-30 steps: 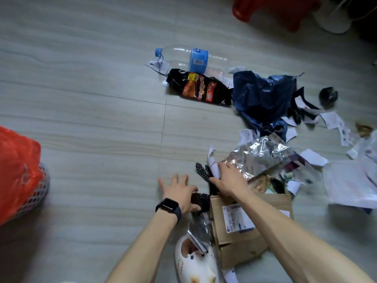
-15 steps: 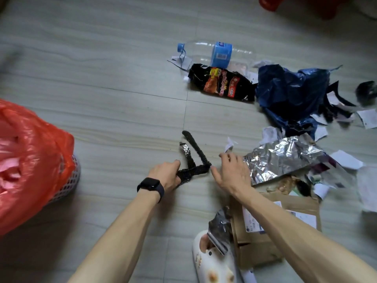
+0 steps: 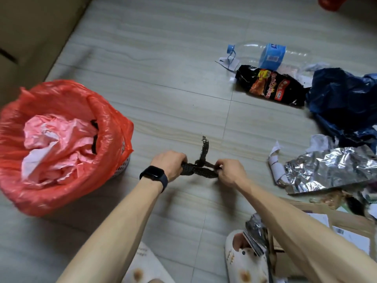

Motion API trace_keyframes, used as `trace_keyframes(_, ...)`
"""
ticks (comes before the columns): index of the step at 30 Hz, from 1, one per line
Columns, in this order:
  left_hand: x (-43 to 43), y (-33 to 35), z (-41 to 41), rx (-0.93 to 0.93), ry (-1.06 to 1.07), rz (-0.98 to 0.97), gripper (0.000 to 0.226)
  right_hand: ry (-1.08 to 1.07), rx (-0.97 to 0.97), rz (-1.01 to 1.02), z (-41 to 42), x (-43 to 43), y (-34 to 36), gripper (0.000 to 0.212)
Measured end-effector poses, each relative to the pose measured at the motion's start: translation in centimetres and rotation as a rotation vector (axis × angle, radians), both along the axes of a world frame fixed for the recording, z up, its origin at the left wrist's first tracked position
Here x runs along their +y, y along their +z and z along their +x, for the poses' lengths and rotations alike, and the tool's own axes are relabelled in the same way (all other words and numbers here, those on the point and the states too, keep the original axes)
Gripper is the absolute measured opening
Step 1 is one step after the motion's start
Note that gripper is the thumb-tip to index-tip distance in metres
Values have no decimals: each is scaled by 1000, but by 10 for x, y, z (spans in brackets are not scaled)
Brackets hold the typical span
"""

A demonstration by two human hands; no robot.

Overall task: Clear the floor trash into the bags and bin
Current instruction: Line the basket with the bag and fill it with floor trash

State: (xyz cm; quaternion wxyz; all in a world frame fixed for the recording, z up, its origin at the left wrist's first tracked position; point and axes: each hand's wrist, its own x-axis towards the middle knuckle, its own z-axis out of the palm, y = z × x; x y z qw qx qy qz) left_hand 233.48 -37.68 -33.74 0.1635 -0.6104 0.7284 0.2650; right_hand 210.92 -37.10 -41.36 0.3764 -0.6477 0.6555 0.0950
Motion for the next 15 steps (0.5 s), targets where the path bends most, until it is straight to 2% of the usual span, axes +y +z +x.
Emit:
trace_keyframes(3, 5, 7, 17, -11, 7, -61, 30, 86, -72, 36, -8, 8, 18, 27)
trace_keyframes(4, 7, 8, 21, -24, 8, -78, 30, 100, -82, 48, -13, 11, 27, 37)
trace_keyframes(8, 23, 12, 16, -32, -5, -62, 28, 232, 56, 240, -40, 36, 73, 104)
trace_keyframes(11, 29, 14, -1, -17, -14, -52, 29, 258, 201, 455, -55, 57, 96, 132)
trace_keyframes(12, 31, 14, -8, -13, -22, -53, 29, 256, 235, 508, -56, 65, 100, 131)
trace_keyframes(13, 33, 15, -15, -6, -33, -57, 30, 272, 271, 555, -56, 73, 101, 121)
trace_keyframes(15, 35, 18, -27, 0, -53, -66, 30, 405, 362, 573, -54, 84, 97, 83)
